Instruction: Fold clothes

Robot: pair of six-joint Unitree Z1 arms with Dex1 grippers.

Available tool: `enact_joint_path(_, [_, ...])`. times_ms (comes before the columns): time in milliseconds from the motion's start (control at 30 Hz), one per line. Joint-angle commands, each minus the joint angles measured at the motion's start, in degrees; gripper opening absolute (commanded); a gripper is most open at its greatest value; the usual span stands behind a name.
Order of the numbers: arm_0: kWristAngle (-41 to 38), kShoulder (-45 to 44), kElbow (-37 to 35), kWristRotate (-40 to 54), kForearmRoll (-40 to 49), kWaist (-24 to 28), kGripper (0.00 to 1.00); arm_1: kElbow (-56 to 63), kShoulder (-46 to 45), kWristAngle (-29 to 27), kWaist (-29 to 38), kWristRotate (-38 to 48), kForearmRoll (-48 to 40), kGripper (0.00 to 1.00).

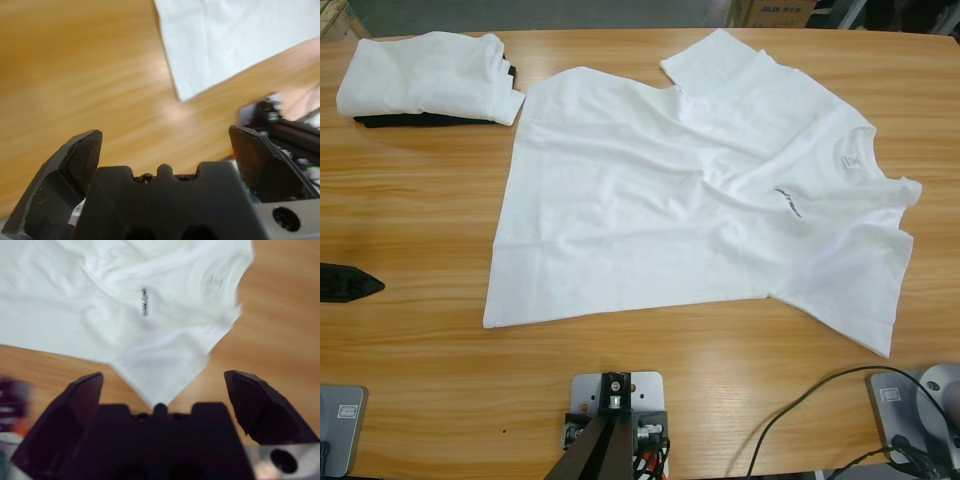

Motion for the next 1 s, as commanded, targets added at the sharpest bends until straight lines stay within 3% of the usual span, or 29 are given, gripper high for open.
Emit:
enact_joint_path(33, [-8.9, 4.1, 9.7, -13.9, -13.0, -4.9, 0.996, 11.5, -9.7, 5.9, 0.6, 28.3, 1.0, 1.0])
enact_joint_path(133, [-8.8, 10.7, 10.1, -16.9, -17.2, -8.5, 1.0, 16.5, -12.3, 5.2, 0.6, 37.1, 0.3, 1.0])
enact_joint_path(233, [-8.8, 15.0, 10.2, -23.1, -21.9, -8.8, 0.998, 20.2, -21.3, 3.2, 0.4, 42.8, -4.5, 0.998])
enact_joint_path(400, [-7.1, 17.0, 12.0, -33.1, -27.5, -13.1, 0.956, 19.9, -18.8, 3.3, -2.5, 41.5, -4.5, 0.987])
enact_joint_path(600, [2.6, 17.2, 17.1, -38.4, -27.5, -21.3, 0.946, 19.5, -17.0, 3.6, -2.6, 40.4, -4.8, 0.983])
enact_joint_path(733, [3.6, 19.8, 17.3, -39.5, -31.6, -21.6, 0.941, 19.5, -17.0, 4.3, -2.6, 38.7, -4.8, 0.982])
enact_joint_path(867, [1.9, 23.3, 17.6, -42.0, -37.6, -21.6, 0.808, 19.4, -16.6, 5.0, -2.6, 37.3, -4.8, 0.982])
enact_joint_path(1000, [0.2, 26.2, 18.7, -44.8, -42.8, -22.7, 0.807, 19.4, -16.6, 5.2, -2.6, 36.6, -4.8, 0.982])
